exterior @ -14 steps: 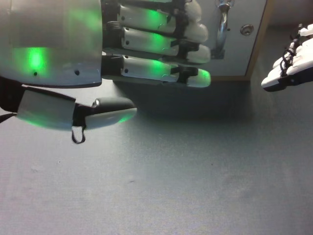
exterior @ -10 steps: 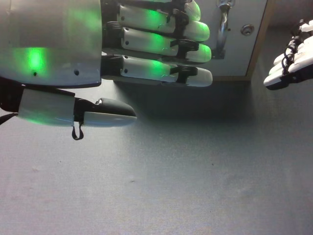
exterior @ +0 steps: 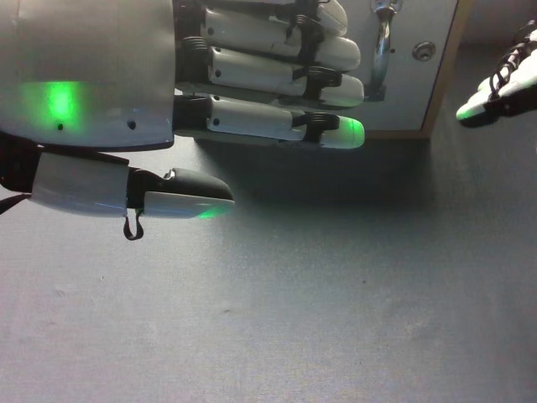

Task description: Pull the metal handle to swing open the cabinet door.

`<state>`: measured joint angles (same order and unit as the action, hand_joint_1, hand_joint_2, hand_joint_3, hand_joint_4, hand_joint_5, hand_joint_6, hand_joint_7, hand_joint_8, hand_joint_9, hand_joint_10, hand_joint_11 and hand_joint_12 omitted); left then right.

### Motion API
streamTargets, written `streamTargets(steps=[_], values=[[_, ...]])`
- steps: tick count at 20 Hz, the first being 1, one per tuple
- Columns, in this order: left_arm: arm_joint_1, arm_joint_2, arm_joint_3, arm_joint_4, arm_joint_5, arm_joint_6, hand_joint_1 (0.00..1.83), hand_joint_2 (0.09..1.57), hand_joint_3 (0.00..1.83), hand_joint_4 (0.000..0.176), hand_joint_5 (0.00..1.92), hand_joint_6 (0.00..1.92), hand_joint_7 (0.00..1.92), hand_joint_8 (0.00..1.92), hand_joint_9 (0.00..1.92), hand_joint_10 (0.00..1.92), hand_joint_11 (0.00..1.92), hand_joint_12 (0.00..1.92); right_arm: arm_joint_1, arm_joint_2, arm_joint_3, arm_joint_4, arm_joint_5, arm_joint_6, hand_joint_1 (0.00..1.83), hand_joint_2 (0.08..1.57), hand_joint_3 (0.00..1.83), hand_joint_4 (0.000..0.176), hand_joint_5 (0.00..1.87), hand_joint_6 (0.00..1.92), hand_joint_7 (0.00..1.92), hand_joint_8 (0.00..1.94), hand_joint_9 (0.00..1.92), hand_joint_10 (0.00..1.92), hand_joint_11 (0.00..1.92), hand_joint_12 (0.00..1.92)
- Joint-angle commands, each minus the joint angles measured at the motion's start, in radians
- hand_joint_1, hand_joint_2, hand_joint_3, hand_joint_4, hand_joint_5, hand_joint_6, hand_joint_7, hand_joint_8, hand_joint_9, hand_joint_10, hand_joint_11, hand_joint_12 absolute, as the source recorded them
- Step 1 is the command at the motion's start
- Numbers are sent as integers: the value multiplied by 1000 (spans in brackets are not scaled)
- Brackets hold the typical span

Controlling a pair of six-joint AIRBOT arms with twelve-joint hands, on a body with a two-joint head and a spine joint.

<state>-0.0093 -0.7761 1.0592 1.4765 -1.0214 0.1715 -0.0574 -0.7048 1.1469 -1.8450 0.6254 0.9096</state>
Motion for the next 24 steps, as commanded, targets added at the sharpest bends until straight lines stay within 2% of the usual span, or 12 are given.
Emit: streamTargets(steps=[1, 6, 11, 14, 15, 17, 18, 19, 24], values=[[-10, 6, 0, -99, -27, 9, 0, 1571, 86, 0, 304, 4, 306, 1, 266, 1, 0, 672, 12, 4, 2, 45, -41, 31, 0, 1567, 11, 0, 288, 0, 265, 1, 225, 1, 0, 611], [-10, 6, 0, -99, -27, 9, 0, 1571, 117, 0, 259, 1, 249, 3, 206, 2, 0, 486, -17, -12, 2, -52, -107, 209, 0, 1570, 6, 0, 275, 4, 256, 0, 213, 1, 0, 530], [-10, 6, 0, -99, -27, 9, 0, 1570, 94, 0, 267, 2, 264, 1, 229, 4, 0, 576, -47, -36, -2, -109, -166, 352, 0, 1571, 24, 0, 319, 8, 299, 6, 254, 8, 0, 625], [-10, 6, 0, -99, -27, 9, 0, 1571, 111, 0, 275, 4, 270, 4, 234, 5, 0, 573, -60, -51, -2, -205, -179, 489, 0, 1571, 42, 0, 326, 5, 296, 0, 250, 2, 0, 660], [-10, 6, 0, -99, -27, 9, 0, 1571, 124, 0, 280, 5, 272, 4, 234, 4, 0, 558, -61, -60, -3, -282, -181, 573, 0, 1571, 35, 0, 325, 3, 292, 0, 244, 0, 0, 651], [-10, 6, 0, -99, -27, 9, 0, 1571, 134, 0, 264, 2, 256, 2, 217, 1, 0, 493, -69, -72, -3, -357, -195, 690, 0, 1571, 41, 0, 323, 1, 292, 0, 244, 0, 0, 639], [-10, 6, 0, -99, -27, 9, 0, 1570, 132, 0, 248, 0, 244, 0, 211, 0, 0, 483, -83, -77, -3, -373, -207, 768, 0, 1571, 49, 0, 317, 1, 287, 1, 240, 0, 0, 619], [-10, 6, 0, -99, -27, 9, 0, 1571, 134, 0, 240, 0, 239, 0, 208, 0, 0, 485, -97, -80, -2, -375, -216, 805, 0, 1571, 55, 0, 301, 2, 273, 1, 227, 1, 0, 572], [-10, 6, 0, -99, -27, 9, 0, 1571, 144, 0, 255, 2, 252, 2, 223, 2, 0, 557, -130, -113, 0, -375, -270, 930, 0, 1571, 69, 0, 307, 3, 301, 4, 258, 6, 0, 652]])
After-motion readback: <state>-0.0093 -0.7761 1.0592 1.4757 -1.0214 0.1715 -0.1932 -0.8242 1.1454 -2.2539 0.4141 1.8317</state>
